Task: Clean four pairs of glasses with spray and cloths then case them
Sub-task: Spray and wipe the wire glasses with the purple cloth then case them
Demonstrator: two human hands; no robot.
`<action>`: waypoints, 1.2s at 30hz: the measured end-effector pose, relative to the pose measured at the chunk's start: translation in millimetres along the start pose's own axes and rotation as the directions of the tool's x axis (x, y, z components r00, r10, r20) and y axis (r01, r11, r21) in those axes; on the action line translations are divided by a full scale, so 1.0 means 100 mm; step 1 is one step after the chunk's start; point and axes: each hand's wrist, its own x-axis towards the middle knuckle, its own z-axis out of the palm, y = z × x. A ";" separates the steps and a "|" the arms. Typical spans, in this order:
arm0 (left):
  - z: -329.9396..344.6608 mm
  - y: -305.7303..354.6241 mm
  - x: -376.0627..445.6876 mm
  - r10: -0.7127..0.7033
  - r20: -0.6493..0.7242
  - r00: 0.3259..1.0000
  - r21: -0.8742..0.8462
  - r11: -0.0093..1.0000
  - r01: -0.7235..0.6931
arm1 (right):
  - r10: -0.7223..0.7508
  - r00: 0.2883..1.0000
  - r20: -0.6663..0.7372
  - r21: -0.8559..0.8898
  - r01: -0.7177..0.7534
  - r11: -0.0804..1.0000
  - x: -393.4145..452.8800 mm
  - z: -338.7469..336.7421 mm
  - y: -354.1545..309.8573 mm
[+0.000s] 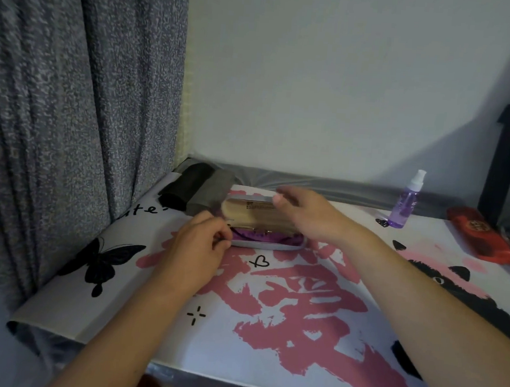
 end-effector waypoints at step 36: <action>-0.10 0.03 0.00 -0.257 0.031 0.966 -0.244 0.935 0.257 | -0.173 0.982 -0.076 -0.168 0.158 0.973 -0.59 0.35 0.17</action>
